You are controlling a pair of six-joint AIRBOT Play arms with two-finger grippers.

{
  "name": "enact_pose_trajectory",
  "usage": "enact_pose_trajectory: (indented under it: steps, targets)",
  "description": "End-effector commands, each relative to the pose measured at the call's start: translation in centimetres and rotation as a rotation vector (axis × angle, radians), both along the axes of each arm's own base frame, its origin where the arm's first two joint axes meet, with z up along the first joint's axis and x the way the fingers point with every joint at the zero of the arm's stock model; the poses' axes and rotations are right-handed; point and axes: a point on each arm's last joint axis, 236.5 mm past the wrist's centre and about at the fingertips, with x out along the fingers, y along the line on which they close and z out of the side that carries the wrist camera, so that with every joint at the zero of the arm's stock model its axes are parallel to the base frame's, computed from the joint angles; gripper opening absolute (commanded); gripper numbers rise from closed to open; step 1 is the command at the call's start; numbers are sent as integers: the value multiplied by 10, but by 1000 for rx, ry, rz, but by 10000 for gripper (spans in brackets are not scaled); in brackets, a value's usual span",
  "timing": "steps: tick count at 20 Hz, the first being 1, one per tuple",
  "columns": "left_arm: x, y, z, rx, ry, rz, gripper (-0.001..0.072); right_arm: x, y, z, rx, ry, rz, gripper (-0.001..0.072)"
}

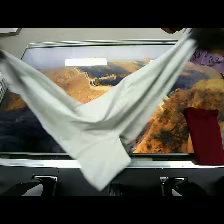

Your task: Fold the clothes and pants, and hang the long-sleeved shirts on hangers.

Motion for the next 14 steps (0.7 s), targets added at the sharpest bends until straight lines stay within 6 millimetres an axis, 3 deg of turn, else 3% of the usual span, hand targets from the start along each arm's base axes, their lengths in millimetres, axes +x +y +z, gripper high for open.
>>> enact_pose_trajectory:
  steps: [1, 4, 6, 7, 10, 11, 12, 13, 14]
  targets:
    - [56, -2, -147, -66, 230, 47, 24, 80, 25, -137, -34, 245, 9, 31]
    - [78, -19, -253, -166, 396, 59, 24, 124, 53, -230, 38, 356, 24, 31]
    - [74, -24, -294, -195, 485, 64, 24, 136, 68, -262, 98, 388, 38, 32]
    - [71, -21, -302, -198, 508, 71, 24, 137, 75, -272, 125, 405, 43, 32]
    - [60, 3, -288, -224, 524, 108, 27, 134, 75, -279, 127, 434, 44, 32]
    - [55, 10, -277, -248, 522, 86, 72, 130, 74, -281, 117, 451, 47, 32]
    - [46, 18, -261, -284, 521, 55, 219, 125, 74, -281, 106, 468, 53, 31]
    - [36, 26, -247, -326, 522, 41, 415, 121, 73, -281, 98, 483, 58, 31]
    - [27, 33, -229, -385, 505, 39, 537, 115, 72, -280, 83, 498, 68, 31]
